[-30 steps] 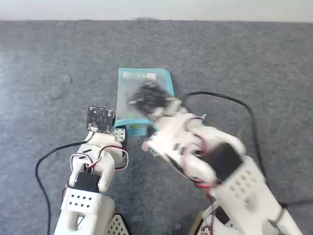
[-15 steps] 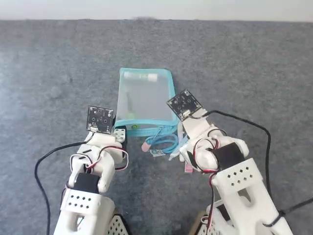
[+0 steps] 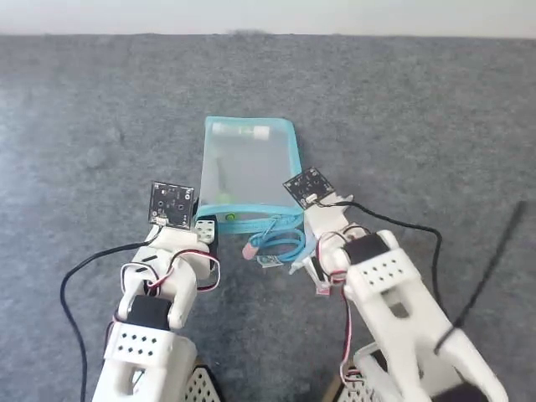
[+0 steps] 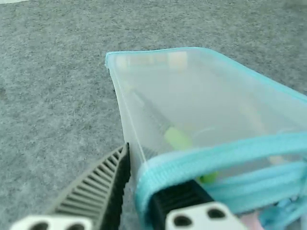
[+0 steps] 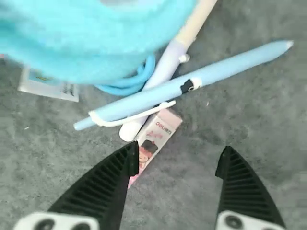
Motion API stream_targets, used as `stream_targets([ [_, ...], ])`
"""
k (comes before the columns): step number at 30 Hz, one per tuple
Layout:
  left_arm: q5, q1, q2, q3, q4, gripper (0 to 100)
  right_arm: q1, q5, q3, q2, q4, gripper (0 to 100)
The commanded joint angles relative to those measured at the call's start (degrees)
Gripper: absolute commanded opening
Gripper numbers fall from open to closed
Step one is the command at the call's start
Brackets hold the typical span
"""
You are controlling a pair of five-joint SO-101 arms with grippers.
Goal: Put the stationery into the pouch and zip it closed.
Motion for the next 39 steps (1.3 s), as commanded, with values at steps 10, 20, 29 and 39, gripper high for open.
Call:
stream_targets([
  [10, 0.35, 0.62, -0.79, -1.98, -0.7, 1, 0.31, -2.2, -0.35, 5.85, -2.51, 26.6],
  [20, 0.35, 0.62, -1.14, -1.27, -0.7, 1, 0.22, -2.29, -0.26, 5.85, 2.15, 26.6],
  [29, 0.35, 0.62, -1.14, -1.36, -0.7, 1, -6.02, -8.79, 0.79, 5.85, 1.98, 26.6],
  [39, 0.35, 0.53, -1.14, -1.1, -0.7, 1, -6.64, -9.14, 0.97, 5.85, 1.89, 26.6],
])
